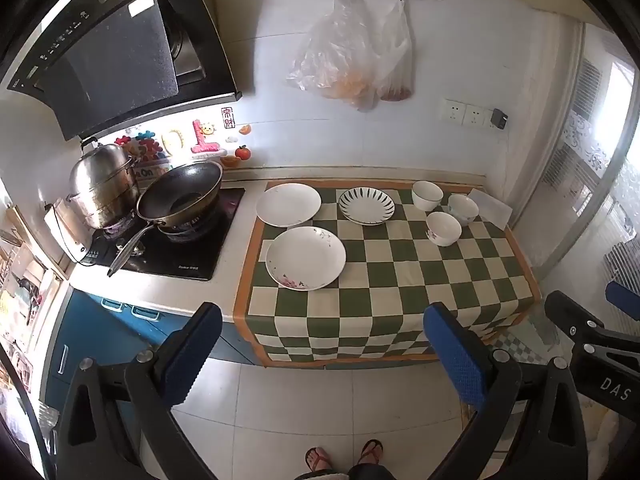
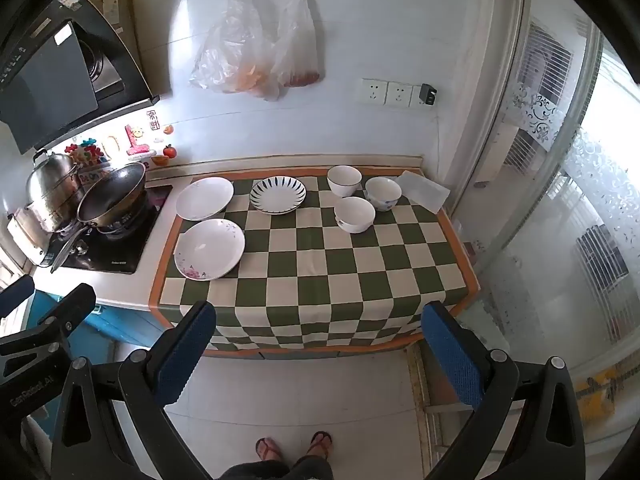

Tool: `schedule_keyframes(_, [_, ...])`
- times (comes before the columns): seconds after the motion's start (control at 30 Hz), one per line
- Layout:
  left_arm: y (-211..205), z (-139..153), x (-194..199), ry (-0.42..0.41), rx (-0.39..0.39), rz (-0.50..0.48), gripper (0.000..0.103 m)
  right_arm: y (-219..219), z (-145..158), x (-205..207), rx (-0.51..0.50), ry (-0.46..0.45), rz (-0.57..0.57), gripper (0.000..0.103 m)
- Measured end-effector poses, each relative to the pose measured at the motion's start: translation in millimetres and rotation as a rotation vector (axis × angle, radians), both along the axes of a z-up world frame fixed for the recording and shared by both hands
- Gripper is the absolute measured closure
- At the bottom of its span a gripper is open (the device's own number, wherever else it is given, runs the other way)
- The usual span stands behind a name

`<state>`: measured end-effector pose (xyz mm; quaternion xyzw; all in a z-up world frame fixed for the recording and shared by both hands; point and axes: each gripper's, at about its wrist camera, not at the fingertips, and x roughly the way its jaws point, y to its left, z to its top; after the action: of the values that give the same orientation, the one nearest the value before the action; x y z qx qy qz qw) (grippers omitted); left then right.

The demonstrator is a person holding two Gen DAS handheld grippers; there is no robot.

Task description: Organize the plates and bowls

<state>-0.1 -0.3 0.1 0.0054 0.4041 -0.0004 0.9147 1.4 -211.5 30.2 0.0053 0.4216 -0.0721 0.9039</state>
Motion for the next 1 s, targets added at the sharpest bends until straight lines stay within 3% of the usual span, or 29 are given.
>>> schedule_keyframes(1.0, [-7,12,0,-0.007,-0.017,-0.017,0.0,-5,3,-5,0.03,-0.002,-0.004,0.0])
